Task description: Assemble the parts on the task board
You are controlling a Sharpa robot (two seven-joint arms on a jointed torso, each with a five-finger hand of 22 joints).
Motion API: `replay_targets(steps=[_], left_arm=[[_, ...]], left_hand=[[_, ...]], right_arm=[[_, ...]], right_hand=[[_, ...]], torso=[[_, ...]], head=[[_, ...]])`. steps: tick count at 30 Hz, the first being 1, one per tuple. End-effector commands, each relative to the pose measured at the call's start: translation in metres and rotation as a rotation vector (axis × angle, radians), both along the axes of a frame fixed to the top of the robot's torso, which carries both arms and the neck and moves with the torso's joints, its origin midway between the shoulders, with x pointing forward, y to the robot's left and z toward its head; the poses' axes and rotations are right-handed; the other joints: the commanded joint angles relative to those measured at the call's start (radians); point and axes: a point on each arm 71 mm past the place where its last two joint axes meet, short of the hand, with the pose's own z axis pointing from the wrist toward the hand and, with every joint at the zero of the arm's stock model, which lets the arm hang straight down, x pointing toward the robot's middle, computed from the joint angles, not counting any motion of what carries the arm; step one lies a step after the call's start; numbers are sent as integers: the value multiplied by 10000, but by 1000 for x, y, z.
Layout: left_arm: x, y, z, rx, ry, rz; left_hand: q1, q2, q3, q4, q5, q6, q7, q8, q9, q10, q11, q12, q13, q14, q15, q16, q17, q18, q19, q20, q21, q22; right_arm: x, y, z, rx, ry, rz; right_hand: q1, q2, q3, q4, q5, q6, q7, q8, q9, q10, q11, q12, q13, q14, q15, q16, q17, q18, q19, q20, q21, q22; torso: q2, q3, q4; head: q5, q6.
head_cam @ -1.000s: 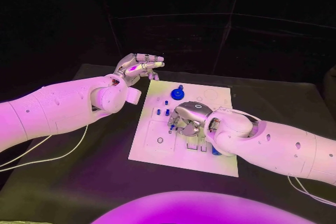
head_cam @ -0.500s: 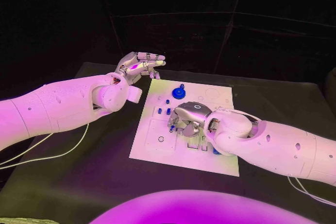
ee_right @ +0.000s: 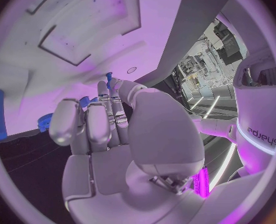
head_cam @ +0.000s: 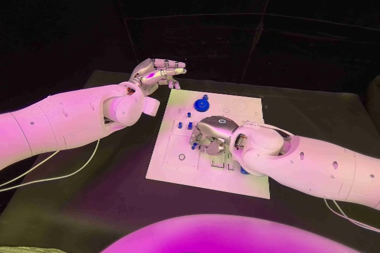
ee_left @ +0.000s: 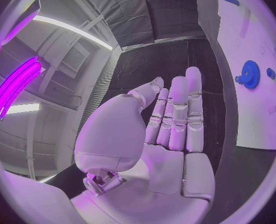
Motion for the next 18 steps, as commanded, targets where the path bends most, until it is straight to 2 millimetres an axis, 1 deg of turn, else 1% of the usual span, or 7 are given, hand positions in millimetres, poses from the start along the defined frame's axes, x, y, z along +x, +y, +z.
replay_targets(steps=[1,10,14,18], left_arm=[[0,-1,2,-135,-140,-61],[0,0,2,-126,-127,-56],[0,0,2,-122,-122,-50],[0,1,2,-114,-115,-39]], left_hand=[[81,-23,50,-27,29,8,6,47,4,-57,1,53,-4,-74,-4,-19,-9,62,-29,16,-31,-15],[66,-30,44,-24,28,-8,17,48,2,-73,8,58,-5,-71,0,-14,-16,62,-27,17,-30,-16],[66,-30,44,-24,28,-8,17,48,2,-73,8,58,-5,-71,0,-14,-16,62,-27,17,-30,-16],[66,-30,44,-24,28,-8,17,48,2,-73,8,58,-5,-71,0,-14,-16,62,-27,17,-30,-16]], right_arm=[[0,1,-1,-215,0,101],[-2,4,-6,-337,101,157],[-3,6,-6,-352,80,188],[-3,7,-6,-278,13,184]], right_hand=[[-130,3,14,-73,43,61,31,-51,8,37,2,-40,16,324,-38,61,12,-99,24,19,34,9],[-136,1,11,-76,43,63,31,-50,9,39,2,-38,16,323,-38,61,10,-100,26,19,37,14],[-172,-17,-13,-100,36,56,36,-55,8,33,6,-41,16,325,-36,71,17,-97,18,18,31,1],[-339,-73,-80,-134,66,-130,96,-135,-27,-149,67,-135,-12,316,9,71,-14,-96,-4,43,17,-28]], torso=[[-2,-3,9],[-4,-4,5],[-11,-6,-8],[-1,-10,-1]], head=[[-1,-25],[18,-55],[31,-52],[12,-48]])
